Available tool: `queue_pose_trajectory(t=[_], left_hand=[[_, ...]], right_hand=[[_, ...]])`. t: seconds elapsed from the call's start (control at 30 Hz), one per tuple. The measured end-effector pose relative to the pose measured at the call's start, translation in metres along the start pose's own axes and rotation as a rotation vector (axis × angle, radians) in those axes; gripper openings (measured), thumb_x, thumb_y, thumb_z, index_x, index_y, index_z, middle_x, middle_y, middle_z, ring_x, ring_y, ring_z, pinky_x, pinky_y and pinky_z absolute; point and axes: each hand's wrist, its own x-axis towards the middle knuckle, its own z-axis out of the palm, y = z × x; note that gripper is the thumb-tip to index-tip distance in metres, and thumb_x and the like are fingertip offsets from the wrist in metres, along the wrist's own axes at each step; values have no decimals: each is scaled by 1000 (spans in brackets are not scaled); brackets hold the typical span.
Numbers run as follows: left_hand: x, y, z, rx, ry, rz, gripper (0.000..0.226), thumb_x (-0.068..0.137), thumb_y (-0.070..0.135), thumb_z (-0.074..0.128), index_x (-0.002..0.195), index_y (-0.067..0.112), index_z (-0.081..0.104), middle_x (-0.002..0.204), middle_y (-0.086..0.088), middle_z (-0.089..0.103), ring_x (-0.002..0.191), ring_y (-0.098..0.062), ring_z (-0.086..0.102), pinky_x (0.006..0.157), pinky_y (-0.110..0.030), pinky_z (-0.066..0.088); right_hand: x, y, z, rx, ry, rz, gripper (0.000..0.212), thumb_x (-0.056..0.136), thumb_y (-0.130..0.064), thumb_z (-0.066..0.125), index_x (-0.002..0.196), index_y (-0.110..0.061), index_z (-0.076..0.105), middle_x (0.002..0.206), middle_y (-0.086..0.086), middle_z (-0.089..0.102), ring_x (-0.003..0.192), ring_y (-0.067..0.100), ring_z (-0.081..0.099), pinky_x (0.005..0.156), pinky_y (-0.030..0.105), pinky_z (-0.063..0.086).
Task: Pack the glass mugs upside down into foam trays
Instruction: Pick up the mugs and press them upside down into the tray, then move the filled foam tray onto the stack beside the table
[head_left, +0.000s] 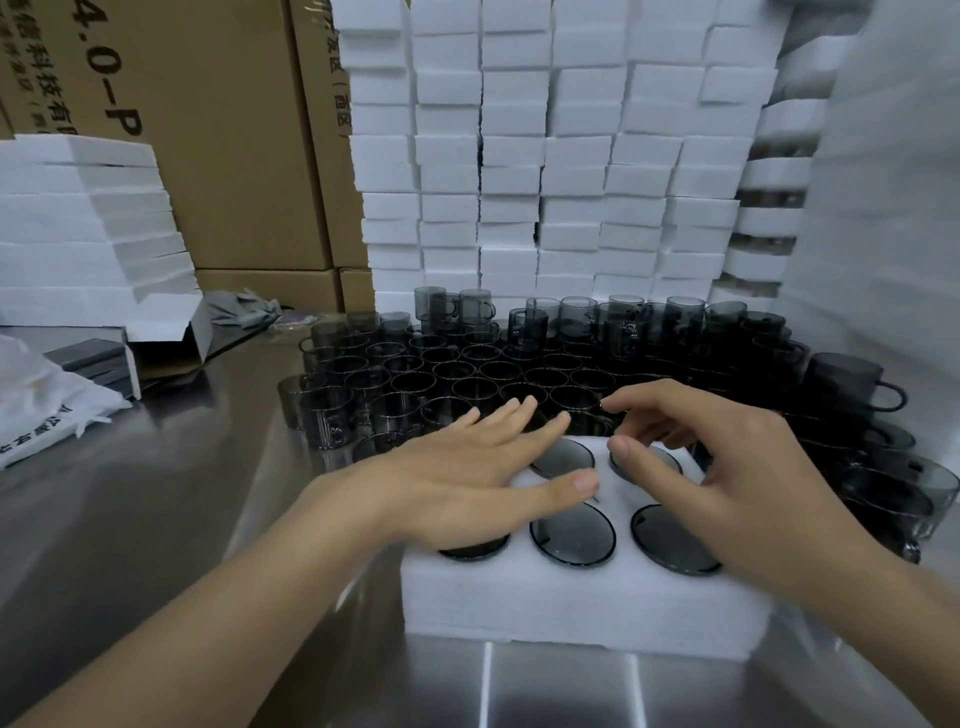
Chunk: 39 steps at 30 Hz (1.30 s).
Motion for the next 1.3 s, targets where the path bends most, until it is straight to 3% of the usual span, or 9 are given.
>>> queue_pose_trajectory(t=[0.23, 0.4, 0.5, 0.57, 0.7, 0.83, 1.0, 1.2, 1.3], left_hand=[[-32, 16, -17, -334, 99, -22, 72, 91, 90, 26, 157, 73, 4, 171, 37, -13, 151, 19, -2, 126, -28, 3], [-95, 25, 2, -558, 717, -173, 57, 77, 79, 53, 129, 59, 64, 124, 36, 63, 114, 13, 60, 91, -14, 48], [-108, 33, 34, -733, 831, -285, 56, 66, 74, 56, 113, 49, 72, 109, 31, 70, 101, 15, 64, 75, -5, 48], [-106, 39, 54, -812, 824, -359, 65, 65, 71, 58, 125, 49, 68, 107, 41, 69, 99, 27, 59, 70, 3, 43], [-98, 51, 77, -890, 805, -478, 88, 59, 77, 59, 143, 50, 61, 131, 37, 65, 85, 29, 59, 68, 2, 39], [-97, 59, 73, -941, 751, -543, 37, 71, 81, 52, 108, 90, 52, 109, 39, 66, 94, 34, 51, 73, 3, 34], [-93, 70, 63, -1294, 803, -499, 16, 89, 56, 67, 99, 58, 78, 94, 46, 70, 88, 33, 58, 75, -1, 42], [-80, 74, 70, -1765, 900, -536, 56, 49, 42, 90, 101, 27, 76, 121, -5, 77, 114, -34, 74, 75, -61, 66], [-81, 63, 62, -1803, 779, -571, 77, 51, 20, 96, 125, 22, 72, 112, -13, 79, 102, -34, 78, 75, -47, 64]], right_hand=[[1, -6, -7, -32, 91, 116, 11, 99, -38, 64, 107, -45, 67, 92, -22, 69, 86, 5, 67, 72, 14, 47], [8, -10, -32, -233, 50, 233, 21, 100, -49, 55, 83, -38, 53, 62, -14, 62, 56, 10, 59, 48, 29, 43], [9, -12, -30, -348, -82, 241, 14, 101, -54, 54, 90, -46, 59, 80, -19, 62, 69, 2, 60, 62, 31, 52], [7, -15, -25, -354, -184, 198, 29, 100, -63, 47, 120, -52, 65, 117, -32, 56, 106, -7, 54, 87, 24, 50], [1, -20, -15, -138, -475, 182, 78, 90, -91, 23, 161, -59, 28, 164, -47, 14, 152, -21, 0, 124, 19, 16], [-2, -17, -5, -167, -707, 219, 90, 81, -100, 10, 162, -62, 14, 168, -41, -8, 157, -9, -20, 134, 37, -9], [-3, -22, -3, -167, -648, 269, 90, 68, -109, 0, 151, -77, 16, 171, -28, -18, 160, 6, -24, 133, 39, -9], [1, -26, -13, -9, -606, 302, 55, 87, -94, 7, 134, -86, 35, 167, -41, 5, 158, -13, -7, 133, 34, 0], [6, -30, -21, 81, -566, 281, 56, 75, -105, 10, 123, -93, 37, 148, -62, 19, 148, -27, 3, 128, 28, 9]])
